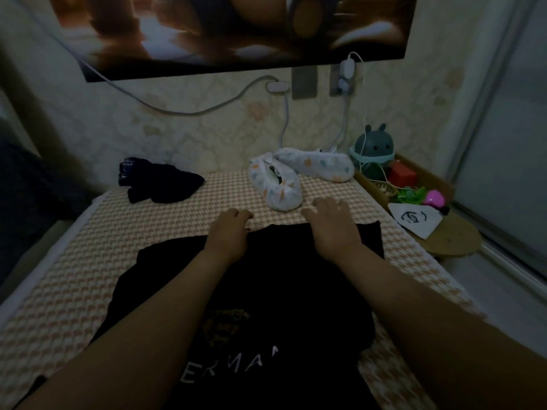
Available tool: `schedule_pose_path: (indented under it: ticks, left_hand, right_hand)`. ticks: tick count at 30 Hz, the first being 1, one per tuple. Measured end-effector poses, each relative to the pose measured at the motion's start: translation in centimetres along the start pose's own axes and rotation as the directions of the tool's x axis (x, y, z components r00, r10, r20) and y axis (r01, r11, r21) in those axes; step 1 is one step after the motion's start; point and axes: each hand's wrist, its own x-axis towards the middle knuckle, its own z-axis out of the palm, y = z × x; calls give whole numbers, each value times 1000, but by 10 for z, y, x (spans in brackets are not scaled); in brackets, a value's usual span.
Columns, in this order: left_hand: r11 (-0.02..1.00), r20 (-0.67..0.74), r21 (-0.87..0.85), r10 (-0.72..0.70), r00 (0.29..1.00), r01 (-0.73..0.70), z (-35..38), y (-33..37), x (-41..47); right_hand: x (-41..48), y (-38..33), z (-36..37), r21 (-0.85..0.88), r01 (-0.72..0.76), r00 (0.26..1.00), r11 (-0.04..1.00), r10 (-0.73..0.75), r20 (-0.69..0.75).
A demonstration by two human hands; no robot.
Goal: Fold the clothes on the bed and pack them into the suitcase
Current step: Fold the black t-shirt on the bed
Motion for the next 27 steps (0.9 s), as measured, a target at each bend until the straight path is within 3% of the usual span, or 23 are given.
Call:
schedule_pose_path:
  ticks: [2,4,5,8,11,14,16,20,22,25,26,27]
  left_hand:
    - [993,106,-49,-99,989,105,-9,-29,-15]
    - [985,162,-7,-169,972,173,-22,-61,-35]
    - [979,163,32,-203,966,200,-30,-76,-46]
    - [942,163,78,-336,928,327,-50,-123,-79]
    - [906,191,-65,-399,897,417,-63,-147,-102]
    - [875,250,-165,-409,877,455,-77,-144,-112]
    - [860,227,-239,-401,887,450,-88,-141,-113]
    - [872,-12,-178,-466,885,456,-113,-181,-116]
    - [837,36,-60,-543,839,544,-124,-205,-119]
    - [699,201,66,-708,677,712,-133,-218,-116]
    - [718,168,68,-692,702,693,-134,-213,-113]
    - [784,127,36,-619,775,620,-130,-206,-108]
  right_hand:
    - [8,-25,-4,202,86,984,976,-115,136]
    - [10,-52,-10,210,78,931,975,-147,334]
    - [11,-65,-12,144,77,938,987,-120,326]
    - [21,-101,-16,81,94,995,992,-91,-47]
    - [39,-146,-15,177,142,987,974,-153,50]
    - [54,-196,-2,301,232,967,925,-252,27]
    - [59,-224,5,296,277,955,914,-296,22]
    - [63,-247,19,226,284,935,932,-322,151]
    - [64,-247,26,290,288,930,912,-339,142]
    - [68,-239,30,386,243,947,890,-304,105]
    - [70,-234,31,369,212,959,905,-265,100]
    - [72,-229,30,319,170,971,932,-213,107]
